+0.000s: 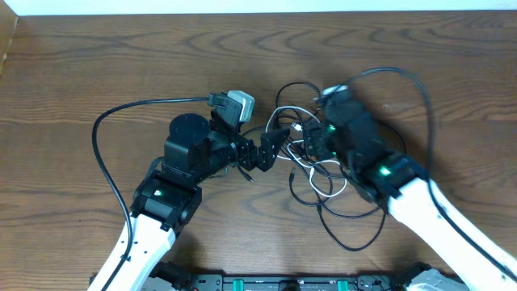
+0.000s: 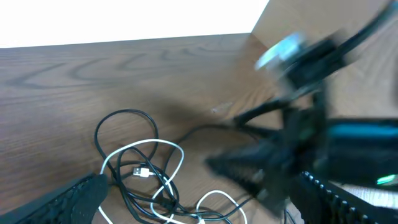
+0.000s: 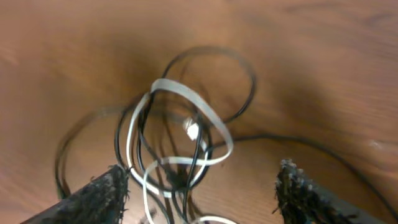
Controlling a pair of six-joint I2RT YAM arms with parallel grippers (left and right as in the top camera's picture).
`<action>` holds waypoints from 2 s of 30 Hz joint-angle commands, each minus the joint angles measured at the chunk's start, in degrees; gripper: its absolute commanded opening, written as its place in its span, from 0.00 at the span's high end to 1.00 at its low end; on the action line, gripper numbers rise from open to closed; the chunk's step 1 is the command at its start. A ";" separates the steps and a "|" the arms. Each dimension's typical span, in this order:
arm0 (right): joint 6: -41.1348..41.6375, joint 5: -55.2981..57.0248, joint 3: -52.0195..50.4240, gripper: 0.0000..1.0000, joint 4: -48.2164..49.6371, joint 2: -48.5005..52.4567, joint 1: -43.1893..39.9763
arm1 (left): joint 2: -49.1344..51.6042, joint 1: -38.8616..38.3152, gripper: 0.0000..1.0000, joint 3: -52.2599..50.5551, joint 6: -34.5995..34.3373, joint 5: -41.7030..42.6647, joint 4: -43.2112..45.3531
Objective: Untangle cables
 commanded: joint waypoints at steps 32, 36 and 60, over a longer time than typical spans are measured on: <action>-20.28 -22.03 0.37 0.99 1.25 25.53 -0.20 | 0.07 0.04 0.02 0.70 -0.87 -3.63 -1.11; -20.26 -21.81 0.46 0.99 1.29 24.65 -0.55 | 0.07 0.04 0.02 0.70 -0.90 -4.00 -1.14; 6.16 -28.28 1.33 0.99 12.68 -26.03 -4.92 | 0.11 0.04 0.02 0.70 -0.85 -4.02 -1.88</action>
